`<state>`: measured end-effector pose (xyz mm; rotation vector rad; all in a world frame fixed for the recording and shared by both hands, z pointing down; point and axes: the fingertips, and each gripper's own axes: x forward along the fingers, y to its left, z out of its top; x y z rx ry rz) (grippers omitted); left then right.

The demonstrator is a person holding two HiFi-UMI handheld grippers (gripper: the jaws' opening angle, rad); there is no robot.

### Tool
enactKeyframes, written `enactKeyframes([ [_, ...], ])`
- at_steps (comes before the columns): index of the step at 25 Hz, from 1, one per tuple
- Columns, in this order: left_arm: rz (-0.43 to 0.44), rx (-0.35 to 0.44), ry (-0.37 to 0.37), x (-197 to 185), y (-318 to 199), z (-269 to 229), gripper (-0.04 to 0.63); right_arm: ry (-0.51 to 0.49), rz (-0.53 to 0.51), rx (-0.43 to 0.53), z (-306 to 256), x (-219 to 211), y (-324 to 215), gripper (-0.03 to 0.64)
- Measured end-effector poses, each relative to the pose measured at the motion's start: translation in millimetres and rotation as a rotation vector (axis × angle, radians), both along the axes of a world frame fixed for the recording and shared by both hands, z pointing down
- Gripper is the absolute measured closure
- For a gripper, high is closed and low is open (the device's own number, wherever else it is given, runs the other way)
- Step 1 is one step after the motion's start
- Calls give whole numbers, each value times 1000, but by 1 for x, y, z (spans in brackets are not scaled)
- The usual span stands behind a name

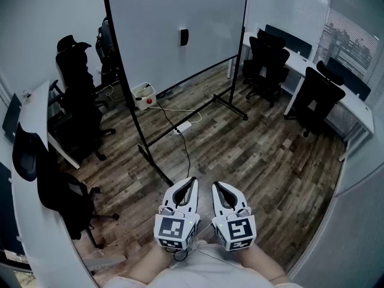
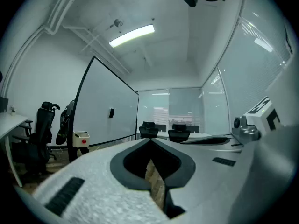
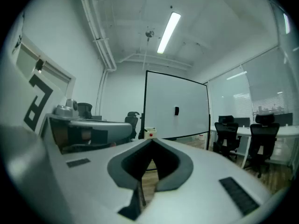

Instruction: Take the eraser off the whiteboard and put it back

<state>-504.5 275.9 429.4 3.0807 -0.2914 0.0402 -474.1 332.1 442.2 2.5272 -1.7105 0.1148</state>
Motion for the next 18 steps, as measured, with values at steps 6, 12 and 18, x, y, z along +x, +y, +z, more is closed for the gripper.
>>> enactKeyframes([
  [6,1,0,-11,-7,-4,3,578,-3,1,-2,2,-5,-3,591],
  [12,31,5,-27,-3,3,7,578,-38,9,18,5,-2,1,590],
  [18,26,-21,-47,-3,3,13,578,-71,-9,33,13,-5,2,589],
])
